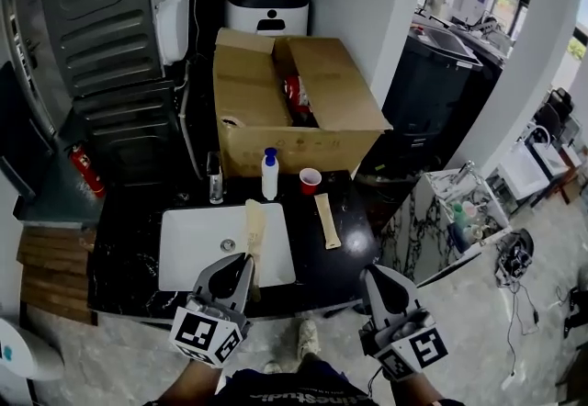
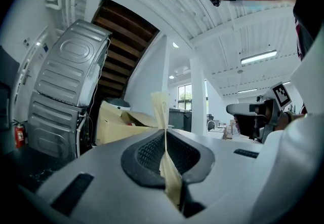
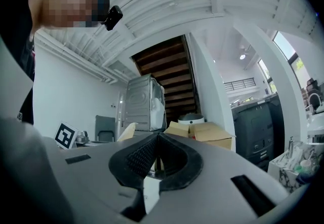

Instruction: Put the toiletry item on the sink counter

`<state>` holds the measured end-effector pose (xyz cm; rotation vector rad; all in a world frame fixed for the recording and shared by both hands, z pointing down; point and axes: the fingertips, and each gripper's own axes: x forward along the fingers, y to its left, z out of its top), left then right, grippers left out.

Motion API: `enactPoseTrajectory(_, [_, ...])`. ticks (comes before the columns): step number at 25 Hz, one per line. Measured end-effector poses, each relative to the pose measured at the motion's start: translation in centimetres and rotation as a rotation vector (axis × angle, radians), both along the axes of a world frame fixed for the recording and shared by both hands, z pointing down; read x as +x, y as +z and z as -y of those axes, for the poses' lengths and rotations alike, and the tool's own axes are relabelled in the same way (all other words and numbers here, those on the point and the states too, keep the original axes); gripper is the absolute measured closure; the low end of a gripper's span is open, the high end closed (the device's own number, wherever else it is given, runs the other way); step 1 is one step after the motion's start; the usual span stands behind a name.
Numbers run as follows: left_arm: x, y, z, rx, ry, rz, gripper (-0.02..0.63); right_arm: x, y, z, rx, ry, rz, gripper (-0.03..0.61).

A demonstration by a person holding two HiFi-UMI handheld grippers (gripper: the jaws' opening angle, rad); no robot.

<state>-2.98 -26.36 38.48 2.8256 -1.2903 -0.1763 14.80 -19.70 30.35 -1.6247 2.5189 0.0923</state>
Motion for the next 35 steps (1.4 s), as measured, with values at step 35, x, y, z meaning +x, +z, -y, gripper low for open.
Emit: enactPoseTrajectory(35, [16.8,29.3,24.4,-0.773,-0.254,0.167,0.591,14.0,12.1,26.5,-0.283,-0.133,0.081,0.540])
